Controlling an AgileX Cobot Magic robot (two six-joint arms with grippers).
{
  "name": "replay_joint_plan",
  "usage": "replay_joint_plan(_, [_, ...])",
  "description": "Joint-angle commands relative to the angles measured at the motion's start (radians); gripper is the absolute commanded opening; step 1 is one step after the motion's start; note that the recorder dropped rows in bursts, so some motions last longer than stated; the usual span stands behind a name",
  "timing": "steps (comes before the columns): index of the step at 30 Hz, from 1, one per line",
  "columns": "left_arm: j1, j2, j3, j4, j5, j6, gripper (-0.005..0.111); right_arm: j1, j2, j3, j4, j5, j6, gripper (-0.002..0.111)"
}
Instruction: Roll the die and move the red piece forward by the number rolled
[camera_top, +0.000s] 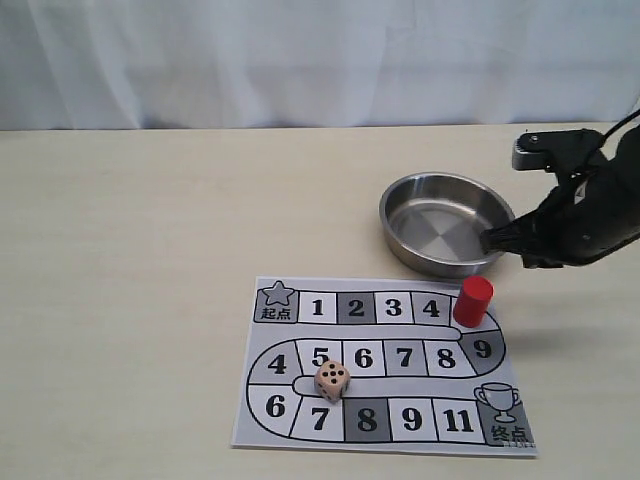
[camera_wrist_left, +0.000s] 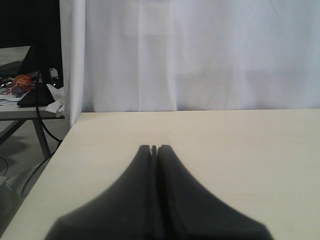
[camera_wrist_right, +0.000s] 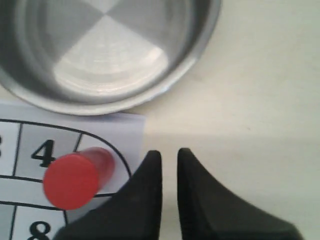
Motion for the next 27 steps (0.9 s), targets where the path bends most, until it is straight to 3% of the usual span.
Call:
replay_joint_plan(1, [0.000, -0.001, -0.005, -0.001, -0.012, -0.002, 0.000, -0.084, -0.009, -0.002, -0.009, 0.012, 0.002, 0.004])
replay_joint_plan(7, [0.000, -0.001, -0.005, -0.001, -0.012, -0.002, 0.000, -0.125, -0.009, -0.002, -0.005, -0.001, 0.002, 0.004])
replay_joint_plan(24, [0.000, -0.001, -0.005, -0.001, -0.012, -0.002, 0.000, -0.100, -0.009, -0.002, 0.092, -0.011, -0.064, 0.004])
replay_joint_plan(27, [0.000, -0.001, -0.005, -0.001, -0.012, -0.002, 0.000, -0.100, -0.009, -0.002, 0.175, -0.004, -0.169, 0.004])
